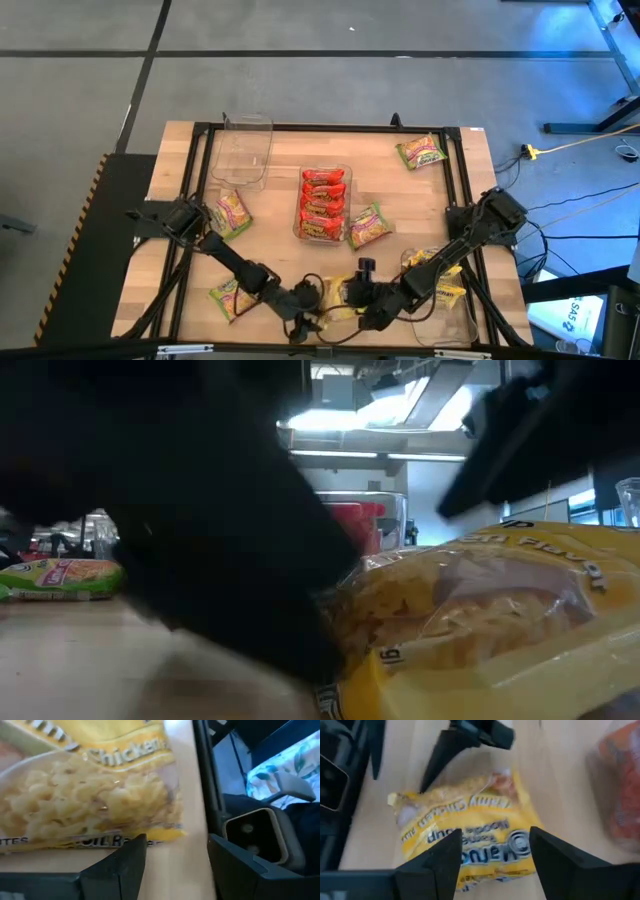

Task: Sort Maruchan noodles
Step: Move the yellow noodle pack on the table, then put the bottom yellow noodle pack into the bottom transparent bin

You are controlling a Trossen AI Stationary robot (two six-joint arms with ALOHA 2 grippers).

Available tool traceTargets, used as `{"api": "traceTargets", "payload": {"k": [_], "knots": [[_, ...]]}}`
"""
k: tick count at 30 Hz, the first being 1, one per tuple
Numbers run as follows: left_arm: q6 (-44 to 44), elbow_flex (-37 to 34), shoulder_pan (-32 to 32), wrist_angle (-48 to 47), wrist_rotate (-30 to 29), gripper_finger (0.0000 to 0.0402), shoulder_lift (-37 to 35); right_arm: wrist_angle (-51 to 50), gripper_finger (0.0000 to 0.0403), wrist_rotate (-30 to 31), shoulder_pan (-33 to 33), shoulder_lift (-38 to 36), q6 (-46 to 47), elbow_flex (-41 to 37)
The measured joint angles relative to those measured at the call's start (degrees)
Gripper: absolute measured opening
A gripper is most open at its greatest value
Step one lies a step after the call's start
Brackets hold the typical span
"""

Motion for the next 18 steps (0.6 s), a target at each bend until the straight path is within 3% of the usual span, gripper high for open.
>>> {"api": "traceTargets", "payload": {"k": [5, 10, 14, 18], "knots": [[-1.2, 0.2, -2.2, -5.4, -6.6, 0.0204, -4.3, -7.0, 0.0211, -3.0, 0.2, -6.0, 2.7, 2.7], [1.1, 0.1, -4.9, -7.3, -20.6, 0.0204, -6.0, -14.0, 0.0212, -8.9, -0.2, -8.5, 13.8, 2.5], [2.8, 0.0, -5.5, -7.2, -26.1, 0.0204, -4.4, -12.2, 0.0226, -15.1, -2.1, -7.3, 20.1, 0.7], [3.4, 0.0, -5.5, -6.5, -27.3, 0.0204, -2.9, -6.1, 0.0261, -17.2, -4.6, -7.0, 24.2, -3.5]]}}
